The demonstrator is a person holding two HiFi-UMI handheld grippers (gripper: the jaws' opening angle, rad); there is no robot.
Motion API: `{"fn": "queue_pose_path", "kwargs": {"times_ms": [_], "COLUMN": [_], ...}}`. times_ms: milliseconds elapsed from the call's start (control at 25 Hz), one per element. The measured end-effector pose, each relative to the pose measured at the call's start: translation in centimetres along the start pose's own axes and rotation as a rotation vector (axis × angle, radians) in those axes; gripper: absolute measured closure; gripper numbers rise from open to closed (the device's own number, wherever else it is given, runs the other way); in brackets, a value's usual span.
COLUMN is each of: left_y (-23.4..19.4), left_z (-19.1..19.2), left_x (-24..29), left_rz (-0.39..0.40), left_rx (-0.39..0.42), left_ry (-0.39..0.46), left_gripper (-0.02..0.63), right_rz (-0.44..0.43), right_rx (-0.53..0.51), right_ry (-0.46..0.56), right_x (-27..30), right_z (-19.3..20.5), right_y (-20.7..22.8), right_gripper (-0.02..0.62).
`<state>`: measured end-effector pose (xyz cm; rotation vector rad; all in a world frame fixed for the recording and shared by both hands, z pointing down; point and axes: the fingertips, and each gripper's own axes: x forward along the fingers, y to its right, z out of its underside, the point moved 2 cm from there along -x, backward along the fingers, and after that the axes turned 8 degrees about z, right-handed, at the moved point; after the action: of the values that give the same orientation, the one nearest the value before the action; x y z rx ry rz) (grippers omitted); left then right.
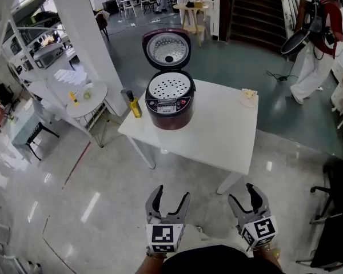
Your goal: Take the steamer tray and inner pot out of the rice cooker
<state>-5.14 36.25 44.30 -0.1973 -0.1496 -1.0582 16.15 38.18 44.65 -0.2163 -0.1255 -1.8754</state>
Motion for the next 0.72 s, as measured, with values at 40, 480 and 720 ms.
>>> {"fn": "queue_pose_path", "kwargs": {"times_ms": [40, 480, 720], "left_y": [0.2, 0.2, -2.7], "left_z": [0.2, -1.3, -1.5], "left_x": [0.1, 1.8, 4.1], "left_rz": [0.017, 0.065, 0.032], "left_rx": [0.007, 0.097, 0.093], "left_ry": [0.0, -0.001, -0.012], "left_gripper": [0.237, 0.048, 0.048], "right_rz": [-0.002, -0.04, -0.034], "right_rx": [0.002, 0.009, -0.013], "right_ry": [0.009, 0.056, 0.044], "right_x": [0.0, 1.9, 6.3], "right_z": [-0.2, -1.8, -1.2], "right_y": [0.0, -0.7, 0.1], "right_gripper": [0.318, 0.235, 0.079]}}
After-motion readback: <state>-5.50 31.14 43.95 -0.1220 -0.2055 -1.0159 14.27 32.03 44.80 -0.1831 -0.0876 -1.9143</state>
